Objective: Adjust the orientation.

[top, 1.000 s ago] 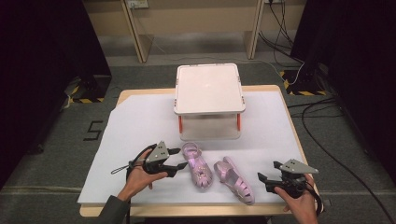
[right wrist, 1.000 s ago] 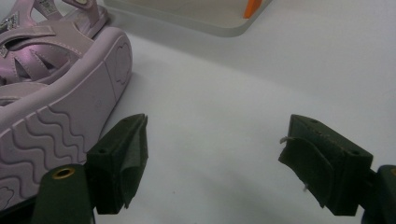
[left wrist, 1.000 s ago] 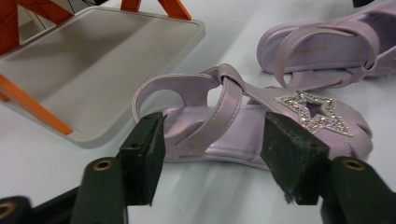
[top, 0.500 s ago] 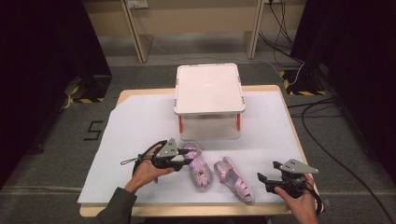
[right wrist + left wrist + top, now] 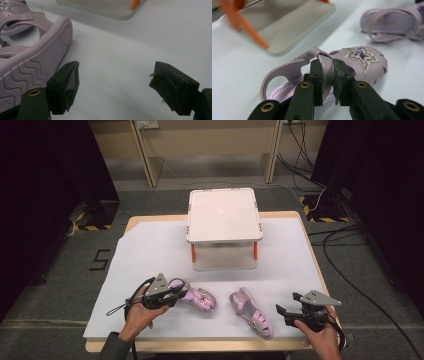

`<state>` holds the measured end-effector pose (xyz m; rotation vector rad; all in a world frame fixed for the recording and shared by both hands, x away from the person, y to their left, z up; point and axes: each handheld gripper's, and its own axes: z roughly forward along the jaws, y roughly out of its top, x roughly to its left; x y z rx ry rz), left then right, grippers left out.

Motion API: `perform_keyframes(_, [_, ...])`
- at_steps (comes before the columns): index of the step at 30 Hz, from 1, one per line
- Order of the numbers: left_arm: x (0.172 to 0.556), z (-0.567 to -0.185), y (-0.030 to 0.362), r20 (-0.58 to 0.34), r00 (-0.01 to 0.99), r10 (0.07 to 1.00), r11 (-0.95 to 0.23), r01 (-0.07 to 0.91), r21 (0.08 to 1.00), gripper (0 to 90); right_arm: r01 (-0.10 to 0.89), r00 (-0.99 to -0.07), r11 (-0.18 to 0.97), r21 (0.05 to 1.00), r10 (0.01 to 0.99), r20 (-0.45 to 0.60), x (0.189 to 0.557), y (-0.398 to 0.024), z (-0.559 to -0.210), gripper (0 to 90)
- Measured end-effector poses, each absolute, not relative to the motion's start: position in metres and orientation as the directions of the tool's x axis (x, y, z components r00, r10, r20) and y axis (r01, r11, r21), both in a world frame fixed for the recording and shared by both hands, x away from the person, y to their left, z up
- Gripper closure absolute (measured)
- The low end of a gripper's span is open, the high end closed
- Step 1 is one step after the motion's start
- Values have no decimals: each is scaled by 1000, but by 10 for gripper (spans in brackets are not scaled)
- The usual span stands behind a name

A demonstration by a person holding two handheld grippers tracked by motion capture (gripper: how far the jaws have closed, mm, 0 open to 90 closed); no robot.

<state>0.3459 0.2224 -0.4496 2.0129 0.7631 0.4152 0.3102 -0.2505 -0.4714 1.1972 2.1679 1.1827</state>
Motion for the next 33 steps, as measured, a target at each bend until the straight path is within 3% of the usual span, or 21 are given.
perform_keyframes(7, [330,-455,225,-80,691,719,-328,439,836,782,496,-558,275,824,828,59,310,-250,-471,226])
perform_keyframes(11, [320,-453,223,-141,693,707,-297,473,830,780,497,-558,276,823,828,60,309,-250,-471,225])
perform_keyframes(23, [317,-450,224,-182,738,650,-347,502,792,704,494,-560,282,823,827,54,310,-249,-472,225])
perform_keyframes(28, [316,-453,219,-168,742,649,-345,484,804,832,494,-558,279,823,828,54,309,-250,-472,226])
perform_keyframes(33, [320,-451,219,-170,700,693,-268,470,841,850,491,-559,278,826,828,54,309,-250,-471,226])
